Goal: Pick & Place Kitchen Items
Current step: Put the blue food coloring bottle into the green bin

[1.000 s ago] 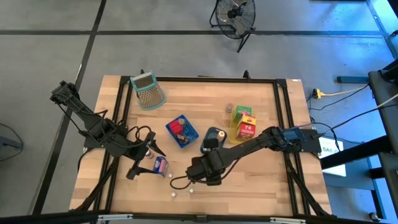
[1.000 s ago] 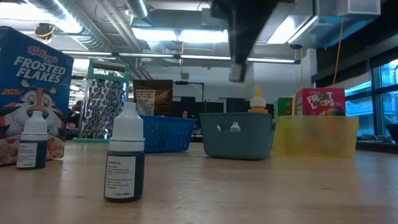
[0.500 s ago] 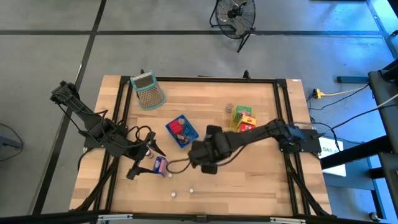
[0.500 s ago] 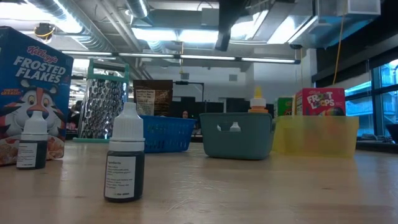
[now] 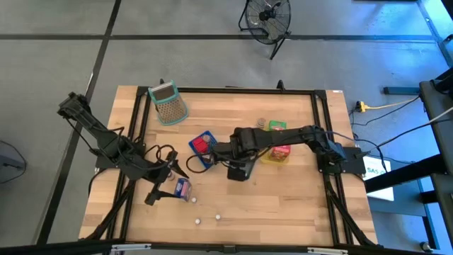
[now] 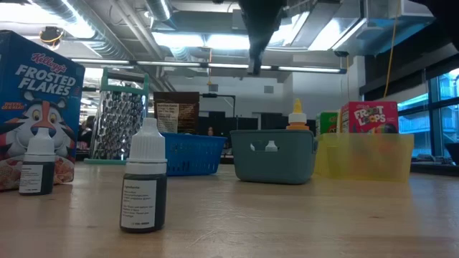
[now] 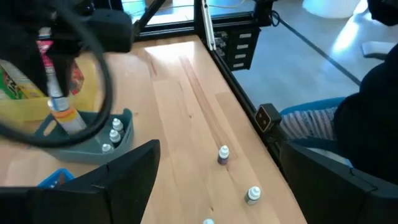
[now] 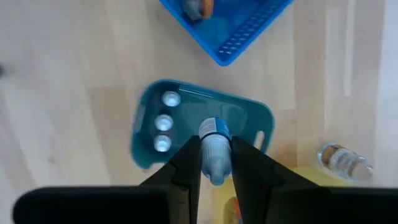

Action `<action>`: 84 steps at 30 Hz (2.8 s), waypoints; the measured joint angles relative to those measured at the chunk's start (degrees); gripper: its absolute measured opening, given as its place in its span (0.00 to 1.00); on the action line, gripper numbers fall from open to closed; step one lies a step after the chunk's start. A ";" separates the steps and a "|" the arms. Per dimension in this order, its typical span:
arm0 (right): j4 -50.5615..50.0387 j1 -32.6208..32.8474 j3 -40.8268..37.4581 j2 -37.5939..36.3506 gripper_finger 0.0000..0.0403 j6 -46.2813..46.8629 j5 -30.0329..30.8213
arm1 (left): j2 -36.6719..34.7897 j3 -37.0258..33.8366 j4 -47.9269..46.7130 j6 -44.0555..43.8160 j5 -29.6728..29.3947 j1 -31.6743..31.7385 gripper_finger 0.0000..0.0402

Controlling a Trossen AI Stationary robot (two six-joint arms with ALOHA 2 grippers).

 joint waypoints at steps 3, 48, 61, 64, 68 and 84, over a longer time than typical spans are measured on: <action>-0.01 -0.69 -2.39 0.00 0.18 -1.29 0.28 | 0.67 0.02 0.02 0.04 0.02 -0.62 0.82; 23.13 -5.88 -25.50 0.04 0.18 -8.96 -9.35 | 2.64 0.00 -0.05 0.07 -2.95 -2.59 0.82; 28.68 -5.99 -31.63 0.04 0.18 -8.96 -10.85 | 2.64 0.00 -0.33 0.09 -2.91 -2.59 0.82; 29.13 -5.99 -31.65 0.04 0.18 -8.96 -10.86 | 2.64 0.00 -0.33 0.09 -2.94 -2.59 0.82; 29.04 -5.99 -31.65 0.04 0.19 -8.96 -10.90 | 2.64 0.00 -0.33 0.11 -2.95 -2.59 0.82; 29.61 -5.73 -31.65 0.04 0.23 -8.67 -13.40 | 2.64 0.00 -0.31 0.07 -2.99 -2.59 0.82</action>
